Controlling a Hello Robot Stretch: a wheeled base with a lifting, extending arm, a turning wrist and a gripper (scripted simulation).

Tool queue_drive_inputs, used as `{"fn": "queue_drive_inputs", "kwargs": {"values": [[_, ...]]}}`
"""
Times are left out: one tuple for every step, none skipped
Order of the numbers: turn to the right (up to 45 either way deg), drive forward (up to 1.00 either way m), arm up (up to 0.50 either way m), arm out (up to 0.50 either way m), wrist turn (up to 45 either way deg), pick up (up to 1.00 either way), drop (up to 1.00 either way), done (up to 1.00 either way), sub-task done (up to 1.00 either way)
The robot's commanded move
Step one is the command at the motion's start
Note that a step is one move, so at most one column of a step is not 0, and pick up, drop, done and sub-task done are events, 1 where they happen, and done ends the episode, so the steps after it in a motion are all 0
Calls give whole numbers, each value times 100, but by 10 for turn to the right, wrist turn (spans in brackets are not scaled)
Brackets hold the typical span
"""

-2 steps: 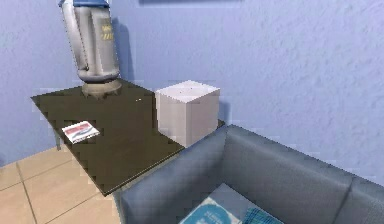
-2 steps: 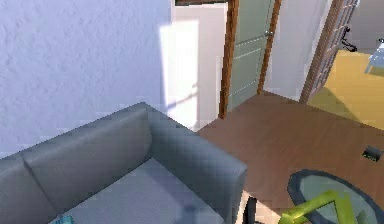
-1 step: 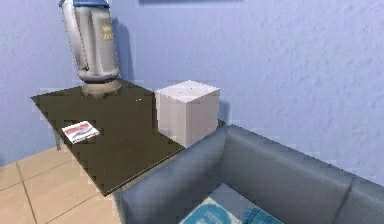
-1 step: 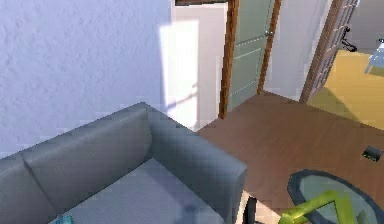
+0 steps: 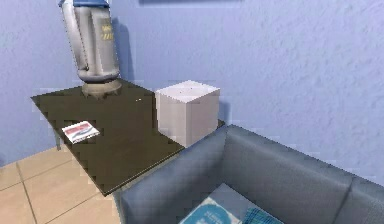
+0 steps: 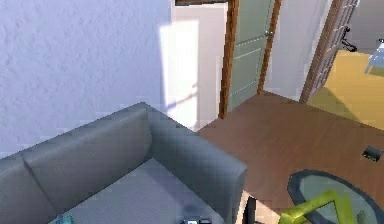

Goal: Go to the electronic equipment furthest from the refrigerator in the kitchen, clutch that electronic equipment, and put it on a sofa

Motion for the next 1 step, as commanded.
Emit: {"fn": "queue_drive_inputs", "kwargs": {"values": [[0, 0, 0, -8, 0, 0, 0, 0, 0]]}}
